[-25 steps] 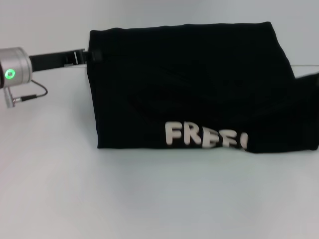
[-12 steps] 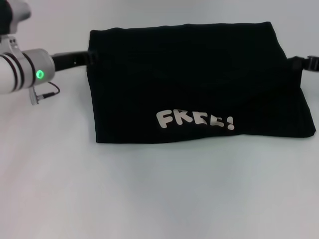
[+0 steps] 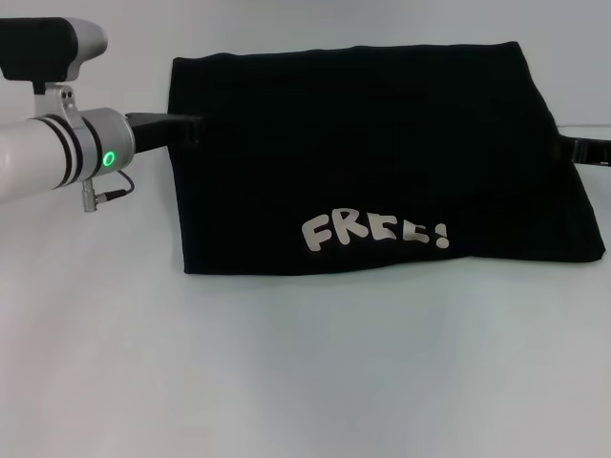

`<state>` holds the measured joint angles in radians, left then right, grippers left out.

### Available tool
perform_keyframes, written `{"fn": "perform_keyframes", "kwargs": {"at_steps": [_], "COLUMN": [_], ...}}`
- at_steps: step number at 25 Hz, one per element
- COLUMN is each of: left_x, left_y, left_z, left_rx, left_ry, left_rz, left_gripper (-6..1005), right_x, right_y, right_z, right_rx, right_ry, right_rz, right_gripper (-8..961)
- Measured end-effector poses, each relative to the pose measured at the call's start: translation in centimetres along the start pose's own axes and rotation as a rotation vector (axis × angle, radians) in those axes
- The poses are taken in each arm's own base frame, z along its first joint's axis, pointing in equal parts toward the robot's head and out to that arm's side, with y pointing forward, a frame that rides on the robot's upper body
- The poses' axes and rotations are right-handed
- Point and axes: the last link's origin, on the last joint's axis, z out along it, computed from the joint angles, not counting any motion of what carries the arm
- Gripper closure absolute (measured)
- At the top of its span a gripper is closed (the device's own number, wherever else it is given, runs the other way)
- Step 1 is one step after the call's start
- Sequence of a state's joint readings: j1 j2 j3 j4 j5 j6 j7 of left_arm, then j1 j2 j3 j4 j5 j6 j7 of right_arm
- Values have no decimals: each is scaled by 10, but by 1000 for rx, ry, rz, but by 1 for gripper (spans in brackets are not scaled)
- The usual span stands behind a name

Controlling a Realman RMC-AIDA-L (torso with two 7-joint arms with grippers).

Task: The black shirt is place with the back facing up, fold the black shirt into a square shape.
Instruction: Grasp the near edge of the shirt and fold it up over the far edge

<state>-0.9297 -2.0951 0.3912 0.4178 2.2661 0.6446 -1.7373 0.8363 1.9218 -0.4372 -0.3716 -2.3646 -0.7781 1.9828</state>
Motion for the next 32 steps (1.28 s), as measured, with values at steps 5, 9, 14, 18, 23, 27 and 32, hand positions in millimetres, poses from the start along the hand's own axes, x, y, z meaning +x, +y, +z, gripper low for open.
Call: {"fn": "perform_keyframes", "kwargs": {"at_steps": [5,9,14,18,23,27,32], "left_x": [4,7,7,9,16,18,2], "left_y": [4,8,8,8,2,5,-5], "left_z": [1,2,1,-7,-38,-53,-70], "left_rx": [-14,-21,-27,-71,-170,-233,-245], "left_ry": [-8,-15,-28,-45,-41,-31,-57], "left_rz": [45,84,108,103,69,67,50], "left_gripper": [932,858,735,598,390,278,243], "right_x": [-1,-2,2,1,-2,-5,2], "right_y": [-2,-2,-12,-17,-24,-30,-30], "right_z": [-2,-4,-12,-20,-35,-48,-63], "right_rx": [-7,-13,1,-1,-30,-60,-131], "right_ry": [-7,1,-6,-15,-48,-93,-61], "right_rz": [10,-4,8,19,38,71,52], "right_gripper": [896,853,706,566,347,300,287]}}
